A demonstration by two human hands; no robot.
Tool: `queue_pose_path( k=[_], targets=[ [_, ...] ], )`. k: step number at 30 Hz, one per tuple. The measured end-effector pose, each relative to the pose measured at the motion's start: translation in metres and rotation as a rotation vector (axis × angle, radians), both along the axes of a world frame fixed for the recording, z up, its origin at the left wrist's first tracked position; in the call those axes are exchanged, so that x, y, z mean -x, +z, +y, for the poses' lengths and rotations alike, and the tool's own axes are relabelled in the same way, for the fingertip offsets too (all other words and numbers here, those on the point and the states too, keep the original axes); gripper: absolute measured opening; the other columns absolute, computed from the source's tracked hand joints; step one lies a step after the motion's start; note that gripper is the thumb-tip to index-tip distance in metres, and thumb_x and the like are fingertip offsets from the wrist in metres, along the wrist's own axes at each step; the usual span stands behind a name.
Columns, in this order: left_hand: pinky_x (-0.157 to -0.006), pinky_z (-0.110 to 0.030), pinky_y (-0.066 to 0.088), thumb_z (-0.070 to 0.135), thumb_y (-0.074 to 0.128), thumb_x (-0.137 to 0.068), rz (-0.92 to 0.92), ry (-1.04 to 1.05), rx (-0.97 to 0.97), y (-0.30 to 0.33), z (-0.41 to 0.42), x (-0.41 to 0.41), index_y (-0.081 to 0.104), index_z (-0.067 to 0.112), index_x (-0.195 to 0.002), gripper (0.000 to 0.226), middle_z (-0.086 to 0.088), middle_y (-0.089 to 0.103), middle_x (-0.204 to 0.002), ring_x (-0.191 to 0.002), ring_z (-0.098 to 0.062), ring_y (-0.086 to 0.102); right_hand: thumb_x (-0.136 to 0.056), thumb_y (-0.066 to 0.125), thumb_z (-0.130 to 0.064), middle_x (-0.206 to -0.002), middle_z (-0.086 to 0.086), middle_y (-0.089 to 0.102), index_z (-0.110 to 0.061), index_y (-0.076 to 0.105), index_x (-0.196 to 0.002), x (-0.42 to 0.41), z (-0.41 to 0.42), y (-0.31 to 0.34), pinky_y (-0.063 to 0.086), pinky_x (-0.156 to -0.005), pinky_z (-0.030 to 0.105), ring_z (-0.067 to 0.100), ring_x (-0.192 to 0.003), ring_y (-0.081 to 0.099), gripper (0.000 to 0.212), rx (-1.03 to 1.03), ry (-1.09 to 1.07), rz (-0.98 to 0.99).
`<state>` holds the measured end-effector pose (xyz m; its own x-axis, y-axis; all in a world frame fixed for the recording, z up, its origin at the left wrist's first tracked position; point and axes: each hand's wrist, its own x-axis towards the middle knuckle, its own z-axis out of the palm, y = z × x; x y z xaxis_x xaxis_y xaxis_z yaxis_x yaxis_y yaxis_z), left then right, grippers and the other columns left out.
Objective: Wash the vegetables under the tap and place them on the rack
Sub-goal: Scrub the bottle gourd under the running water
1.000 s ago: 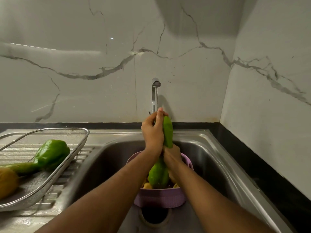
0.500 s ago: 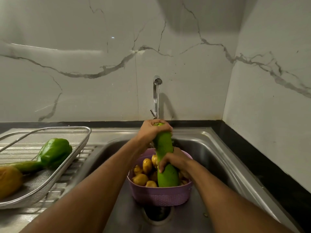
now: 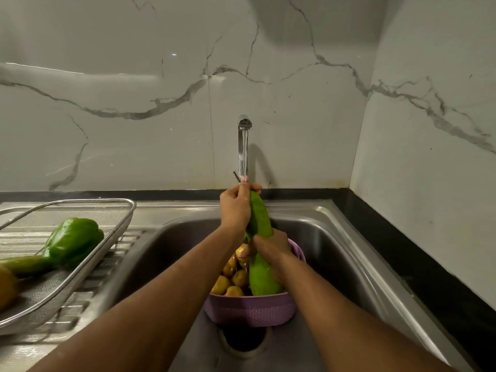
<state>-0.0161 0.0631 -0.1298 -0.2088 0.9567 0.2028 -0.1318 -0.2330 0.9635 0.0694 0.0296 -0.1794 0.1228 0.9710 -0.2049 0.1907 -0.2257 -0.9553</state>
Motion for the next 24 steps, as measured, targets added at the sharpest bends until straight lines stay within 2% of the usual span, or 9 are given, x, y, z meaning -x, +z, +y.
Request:
queue_pose_path(
  k=[4,7,10,12,15,19,22,24],
  targets=[
    [-0.098,-0.047,0.057,0.036,0.044,-0.11,-0.008,-0.216,-0.016,-0.004,0.001,0.013,0.07,0.019,-0.118,0.032,-0.003,0.076,-0.116,-0.114,-0.028,0.069,-0.05,0.08,-0.013,-0.093,0.007,0.077,-0.021,0.074,-0.091,-0.008,-0.003,0.003,0.06,-0.09,0.051,0.031,-0.092,0.071,0.042,0.023,0.03,0.026],
    [-0.103,-0.047,0.054,0.022,0.043,-0.108,-0.136,-0.33,0.06,-0.004,-0.001,0.026,0.063,0.008,-0.133,0.035,-0.009,0.074,-0.123,-0.12,-0.03,0.067,-0.041,0.081,-0.019,-0.096,0.008,0.077,-0.02,0.075,-0.097,-0.008,-0.004,0.004,0.059,-0.091,0.052,0.032,-0.094,0.071,0.056,0.036,0.066,0.004],
    [-0.1,-0.045,0.055,0.018,0.042,-0.106,-0.234,-0.347,0.117,-0.001,-0.003,0.026,0.065,0.004,-0.13,0.037,-0.012,0.074,-0.122,-0.119,-0.03,0.067,-0.046,0.081,-0.019,-0.094,0.007,0.078,-0.02,0.077,-0.094,-0.008,-0.002,0.003,0.059,-0.091,0.053,0.031,-0.093,0.072,0.047,0.021,0.081,-0.026],
    [-0.095,-0.044,0.057,0.019,0.044,-0.105,-0.224,-0.293,0.132,0.001,-0.003,0.023,0.07,0.005,-0.123,0.035,-0.01,0.076,-0.114,-0.111,-0.029,0.068,-0.051,0.08,-0.018,-0.093,0.007,0.078,-0.02,0.077,-0.091,-0.007,-0.003,0.004,0.059,-0.091,0.053,0.031,-0.093,0.072,0.041,0.004,0.087,-0.056],
    [-0.091,-0.045,0.058,0.019,0.049,-0.105,-0.2,-0.217,0.145,0.003,-0.001,0.022,0.075,0.01,-0.113,0.029,-0.012,0.076,-0.11,-0.106,-0.03,0.067,-0.047,0.08,-0.022,-0.092,0.006,0.078,-0.021,0.076,-0.09,-0.004,-0.001,0.001,0.06,-0.089,0.053,0.031,-0.092,0.072,0.043,-0.014,0.09,-0.086],
    [-0.099,-0.051,0.056,0.025,0.051,-0.107,-0.16,-0.221,0.113,0.003,-0.005,0.025,0.071,0.014,-0.118,0.025,-0.011,0.074,-0.12,-0.117,-0.031,0.066,-0.044,0.079,-0.026,-0.093,0.006,0.078,-0.022,0.078,-0.089,-0.006,0.007,-0.003,0.06,-0.089,0.052,0.031,-0.093,0.073,0.045,-0.014,0.076,-0.089],
    [-0.099,-0.047,0.056,0.031,0.045,-0.109,-0.137,-0.241,0.091,-0.001,-0.01,0.023,0.07,0.021,-0.113,0.028,-0.006,0.073,-0.124,-0.12,-0.03,0.065,-0.047,0.076,-0.025,-0.096,0.008,0.078,-0.024,0.076,-0.088,-0.007,0.006,-0.001,0.06,-0.09,0.052,0.031,-0.094,0.073,0.04,0.017,0.074,-0.075],
    [-0.095,-0.043,0.057,0.029,0.04,-0.11,-0.179,-0.242,0.096,-0.005,-0.011,0.025,0.067,0.015,-0.127,0.035,-0.007,0.073,-0.125,-0.123,-0.031,0.064,-0.046,0.077,-0.026,-0.096,0.008,0.078,-0.024,0.076,-0.09,-0.006,0.005,0.0,0.06,-0.091,0.052,0.032,-0.094,0.073,0.043,0.023,0.089,-0.08]
  ],
)
